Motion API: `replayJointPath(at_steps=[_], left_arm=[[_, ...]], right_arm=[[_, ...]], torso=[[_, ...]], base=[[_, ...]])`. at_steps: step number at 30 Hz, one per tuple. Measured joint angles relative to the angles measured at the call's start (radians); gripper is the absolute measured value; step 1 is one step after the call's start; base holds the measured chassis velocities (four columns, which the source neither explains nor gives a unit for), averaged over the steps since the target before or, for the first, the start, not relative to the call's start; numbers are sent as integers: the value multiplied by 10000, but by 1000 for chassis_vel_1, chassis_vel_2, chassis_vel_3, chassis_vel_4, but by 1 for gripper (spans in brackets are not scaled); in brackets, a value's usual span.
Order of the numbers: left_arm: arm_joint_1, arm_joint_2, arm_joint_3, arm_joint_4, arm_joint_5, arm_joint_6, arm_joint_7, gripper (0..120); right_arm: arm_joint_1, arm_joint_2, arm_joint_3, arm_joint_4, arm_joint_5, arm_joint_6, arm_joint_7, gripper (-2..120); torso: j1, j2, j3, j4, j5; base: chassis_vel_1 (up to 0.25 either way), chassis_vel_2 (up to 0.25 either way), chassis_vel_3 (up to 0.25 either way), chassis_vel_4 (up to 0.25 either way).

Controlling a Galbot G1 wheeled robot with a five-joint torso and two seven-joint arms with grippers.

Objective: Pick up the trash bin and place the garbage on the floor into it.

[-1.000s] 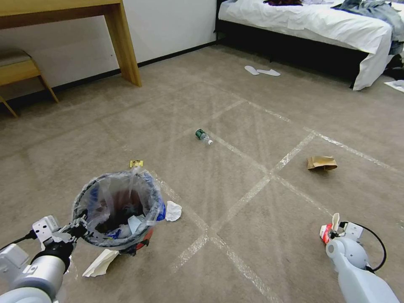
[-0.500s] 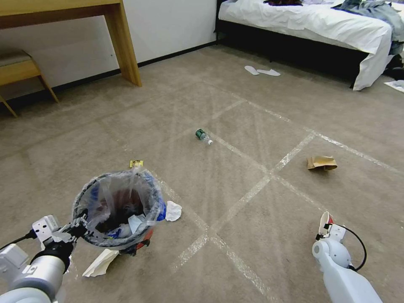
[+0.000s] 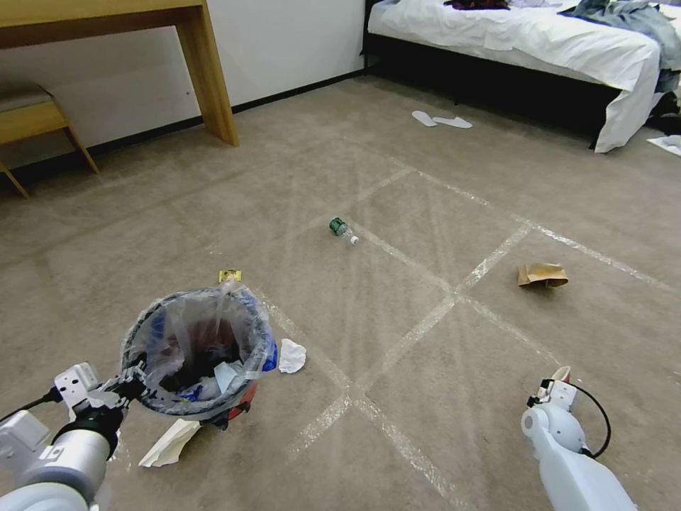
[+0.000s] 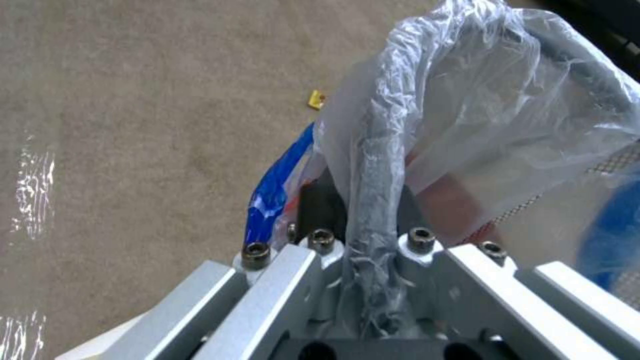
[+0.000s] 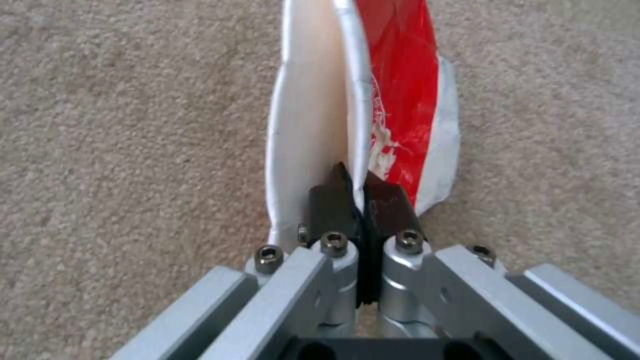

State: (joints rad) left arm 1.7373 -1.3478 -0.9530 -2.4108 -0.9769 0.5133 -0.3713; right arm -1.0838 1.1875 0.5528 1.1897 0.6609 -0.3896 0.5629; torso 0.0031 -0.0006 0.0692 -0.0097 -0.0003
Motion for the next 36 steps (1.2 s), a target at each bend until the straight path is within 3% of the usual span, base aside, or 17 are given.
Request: replayJointPath(at_steps=[6, 22, 28, 36], left_arm=[[4, 1, -6, 0, 1, -19, 0, 2], [-145, 25, 42, 6, 0, 44, -39, 2], [-114, 56, 51, -128, -75, 98, -69, 2], [-237, 139, 125, -215, -268, 281, -169, 2]], right_arm=[[-71, 81, -19, 125, -28, 52, -69, 0], [-1472, -455, 572, 3771, 951, 104, -350, 0], [-2181, -1368, 465, 6796, 1743, 1974, -2350, 0], [-1378, -2847, -943, 9458, 2536, 3025, -3736, 0]], torso=[[0, 0, 0, 0, 4], [0, 0, 1, -1, 6], [0, 0, 1, -1, 1], [-1, 0, 1, 3, 3]], base=[[0, 0, 0, 0], [0, 0, 0, 0], [0, 0, 0, 0], [0, 0, 0, 0]])
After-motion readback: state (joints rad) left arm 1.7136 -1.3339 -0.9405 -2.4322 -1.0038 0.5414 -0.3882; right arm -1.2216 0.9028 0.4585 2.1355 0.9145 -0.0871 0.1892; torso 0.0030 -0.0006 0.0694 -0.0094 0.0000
